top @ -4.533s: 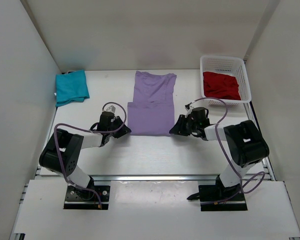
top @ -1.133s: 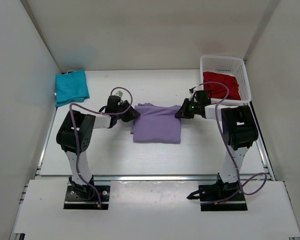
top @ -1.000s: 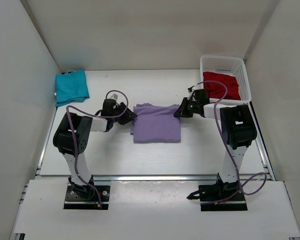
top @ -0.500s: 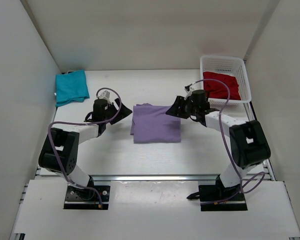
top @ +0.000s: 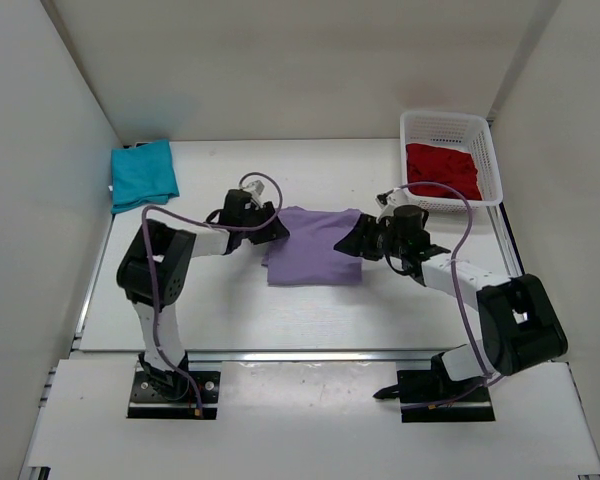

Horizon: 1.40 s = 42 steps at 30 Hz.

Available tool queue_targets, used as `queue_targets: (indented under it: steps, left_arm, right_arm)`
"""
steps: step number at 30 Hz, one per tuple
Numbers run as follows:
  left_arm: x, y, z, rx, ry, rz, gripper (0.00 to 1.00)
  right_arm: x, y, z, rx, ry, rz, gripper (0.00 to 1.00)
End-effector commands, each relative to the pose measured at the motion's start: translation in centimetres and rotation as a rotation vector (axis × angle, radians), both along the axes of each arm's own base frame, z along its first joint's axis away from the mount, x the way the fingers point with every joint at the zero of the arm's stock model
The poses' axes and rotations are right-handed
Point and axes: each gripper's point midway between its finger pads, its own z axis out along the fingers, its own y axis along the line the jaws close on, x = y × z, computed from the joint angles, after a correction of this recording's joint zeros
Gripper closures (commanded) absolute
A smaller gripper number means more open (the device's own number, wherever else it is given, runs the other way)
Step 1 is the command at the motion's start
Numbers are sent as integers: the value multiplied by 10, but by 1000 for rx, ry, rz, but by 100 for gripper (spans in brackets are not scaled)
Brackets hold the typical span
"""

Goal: Fold and stack the t-shirts
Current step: Smooth out wrinkles on the folded tshirt, then put the neatly folded tshirt into the corner of the board with the left arm

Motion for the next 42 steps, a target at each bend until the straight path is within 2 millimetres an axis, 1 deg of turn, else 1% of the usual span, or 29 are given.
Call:
queue_targets:
  steps: [1, 3, 5, 6, 8, 10, 11, 12, 13, 15, 16, 18, 19, 22, 23, 24, 25, 27, 28, 31, 32, 33, 34, 35, 36, 38, 39, 41, 42]
  left_arm:
    - [-32, -17, -45, 45, 180, -84, 51]
    - [-21, -33, -34, -21, 160, -93, 74]
    - [-6, -41, -21, -53, 136, -73, 90]
    - [6, -47, -4, -75, 108, -71, 99]
    - [29, -49, 20, -87, 69, -51, 100]
    - [63, -54, 67, -123, -21, -46, 100]
    - [82, -44, 91, -138, -52, -25, 100]
    - [89, -31, 95, -140, -37, -6, 100]
    - [103, -27, 121, -163, -82, -2, 100]
    - [129, 22, 151, -150, -128, 95, 100]
    - [135, 34, 164, -145, -162, 117, 100]
    - [149, 97, 188, -147, -206, 233, 100]
    - [152, 115, 192, -147, -216, 270, 100]
    - [157, 219, 207, -175, -264, 454, 100]
    - [154, 234, 198, -193, -241, 496, 100]
    - [152, 265, 204, -193, -272, 561, 100]
    - [146, 295, 198, -205, -281, 633, 91]
    - [126, 328, 161, -226, -232, 735, 48]
    - [122, 341, 157, -244, -237, 762, 2]
    - [98, 336, 110, -240, -110, 766, 1]
    - [96, 333, 115, -236, -134, 762, 1]
    - [87, 332, 103, -227, -117, 784, 1]
    - [75, 319, 96, -212, -104, 776, 1]
    - [74, 315, 114, -189, -158, 778, 2]
    - [67, 308, 103, -149, -151, 779, 1]
    - [56, 271, 114, -87, -217, 714, 1]
    - [51, 269, 108, -23, -237, 728, 2]
    - [43, 214, 120, 39, -314, 631, 1]
    - [39, 201, 117, 86, -343, 619, 2]
  right_arm:
    - [-1, 5, 31, 64, -104, 20, 52]
    - [-10, 4, 28, 69, -96, 31, 52]
    - [-16, 2, 29, 82, -101, 32, 52]
    - [-21, 1, 28, 87, -96, 28, 53]
    - [-28, -2, 24, 87, -92, 30, 53]
    - [-35, -7, 21, 81, -96, 18, 52]
    - [-38, -8, 16, 68, -88, 14, 52]
    - [-43, -9, 9, 58, -76, 16, 53]
    - [-47, -11, 4, 48, -67, 15, 53]
    - [-52, -12, -5, 47, -44, 19, 55]
    - [-54, -16, -13, 33, -28, 9, 55]
    - [-59, -16, -24, 28, 3, 19, 55]
    - [-58, -13, -20, 31, -8, 31, 55]
    - [-63, -9, -25, 23, 5, 59, 55]
    - [-63, -6, -26, 21, 8, 68, 55]
    - [-64, -4, -25, 17, 3, 75, 55]
    - [-70, 1, -28, 17, 13, 101, 55]
    - [-74, 5, -30, 14, 19, 118, 55]
    - [-76, 9, -30, 9, 18, 133, 54]
    - [-82, 15, -35, -7, 26, 146, 44]
    - [-84, 16, -40, -28, 29, 143, 37]
    - [-84, 18, -40, -34, 27, 150, 32]
    - [-81, 17, -41, -49, 30, 135, 22]
    - [-80, 17, -42, -65, 34, 126, 10]
    - [-75, 20, -41, -79, 19, 123, 1]
    - [-69, 17, -43, -117, 17, 92, 1]
    - [-63, 20, -37, -123, -17, 91, 1]
    - [-39, 17, -27, -158, -88, 29, 1]
    - [-27, 16, -21, -174, -122, 8, 1]
